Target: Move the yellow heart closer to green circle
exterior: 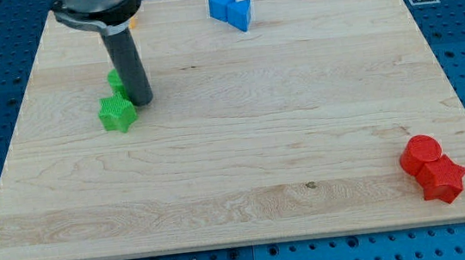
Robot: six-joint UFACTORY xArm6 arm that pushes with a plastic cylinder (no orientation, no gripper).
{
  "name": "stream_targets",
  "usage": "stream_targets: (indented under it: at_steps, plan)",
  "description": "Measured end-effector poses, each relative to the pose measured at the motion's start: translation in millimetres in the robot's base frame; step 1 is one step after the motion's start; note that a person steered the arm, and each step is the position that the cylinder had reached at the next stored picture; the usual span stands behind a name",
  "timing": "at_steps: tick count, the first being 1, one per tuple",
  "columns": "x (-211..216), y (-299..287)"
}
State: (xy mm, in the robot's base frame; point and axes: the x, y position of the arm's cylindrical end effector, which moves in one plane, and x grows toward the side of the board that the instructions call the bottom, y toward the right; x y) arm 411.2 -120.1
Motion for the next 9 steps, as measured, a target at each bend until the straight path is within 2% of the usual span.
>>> stream_targets:
  at_steps: [1, 2, 5, 6, 9]
  plan:
    - [-13, 32]
    - [-49, 44]
    - [-181, 36]
    - [-217, 9]
    - [-219, -33]
